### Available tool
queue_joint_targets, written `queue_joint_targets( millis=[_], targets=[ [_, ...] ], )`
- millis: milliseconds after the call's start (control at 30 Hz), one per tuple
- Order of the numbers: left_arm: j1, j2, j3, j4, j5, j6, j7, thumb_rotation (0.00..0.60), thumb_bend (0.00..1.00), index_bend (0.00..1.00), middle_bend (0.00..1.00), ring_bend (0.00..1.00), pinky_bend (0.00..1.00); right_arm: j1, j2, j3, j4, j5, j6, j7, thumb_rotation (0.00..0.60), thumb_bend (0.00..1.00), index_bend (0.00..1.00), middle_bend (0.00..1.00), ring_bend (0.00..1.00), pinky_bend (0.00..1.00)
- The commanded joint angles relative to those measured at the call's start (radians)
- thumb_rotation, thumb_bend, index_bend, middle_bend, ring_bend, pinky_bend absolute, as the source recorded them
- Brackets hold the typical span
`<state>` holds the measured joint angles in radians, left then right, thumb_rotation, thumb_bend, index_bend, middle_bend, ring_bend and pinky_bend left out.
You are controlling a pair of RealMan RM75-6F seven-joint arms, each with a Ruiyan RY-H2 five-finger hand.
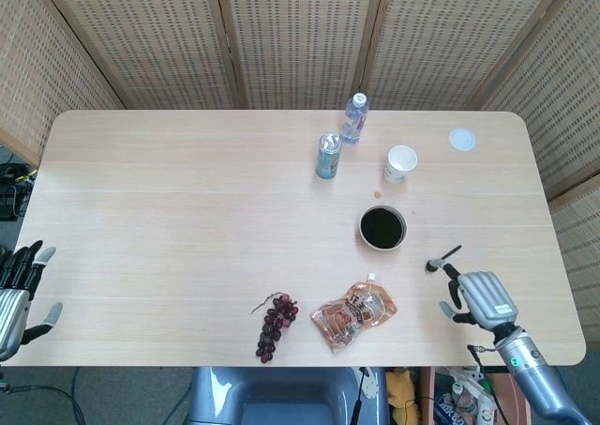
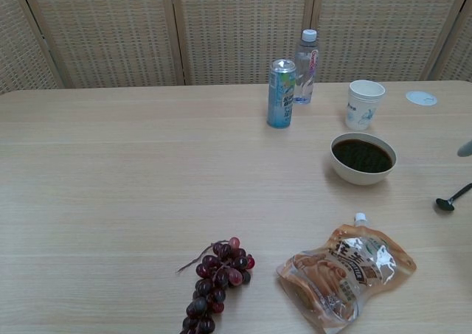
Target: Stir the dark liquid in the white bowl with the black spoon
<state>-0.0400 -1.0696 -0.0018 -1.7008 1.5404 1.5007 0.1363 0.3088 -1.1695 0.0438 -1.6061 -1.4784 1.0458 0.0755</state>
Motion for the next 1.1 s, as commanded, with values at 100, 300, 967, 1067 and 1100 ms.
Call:
queue_joint_targets(
  millis=[100, 300, 967, 1067, 1100],
  targets=[
    [-0.004, 0.004, -0.004, -0.001, 0.0, 0.001, 0.002, 0.6, 0.36, 0.0, 0.0, 0.0, 0.0, 0.069, 0.023, -0.006, 0.018, 0.016, -0.111, 0.069, 0.6, 0.7, 0.25, 0.92, 0.98, 1.0],
    [-0.008, 0.009, -0.005, -0.004, 0.0, -0.002, 0.006, 0.6, 0.36, 0.0, 0.0, 0.0, 0.0, 0.12, 0.018, -0.009, 0.051, 0.046, -0.205, 0.091, 0.6, 0.78, 0.25, 0.93, 0.98, 1.0],
    [-0.014, 0.01, 0.0, -0.004, -0.007, -0.015, 0.005, 0.6, 0.36, 0.0, 0.0, 0.0, 0.0, 0.216, -0.096, -0.014, 0.252, 0.206, -0.407, 0.07, 0.6, 0.86, 0.25, 0.94, 0.99, 1.0],
    [-0.013, 0.009, 0.0, -0.002, -0.008, -0.015, 0.004, 0.6, 0.36, 0.0, 0.0, 0.0, 0.0, 0.223, -0.106, -0.014, 0.266, 0.223, -0.419, 0.064, 0.6, 0.86, 0.25, 0.94, 0.99, 1.0],
    [-0.013, 0.008, 0.0, -0.001, -0.009, -0.015, 0.004, 0.6, 0.36, 0.0, 0.0, 0.0, 0.0, 0.224, -0.107, -0.013, 0.268, 0.226, -0.42, 0.063, 0.6, 0.86, 0.25, 0.94, 0.99, 1.0]
  ],
)
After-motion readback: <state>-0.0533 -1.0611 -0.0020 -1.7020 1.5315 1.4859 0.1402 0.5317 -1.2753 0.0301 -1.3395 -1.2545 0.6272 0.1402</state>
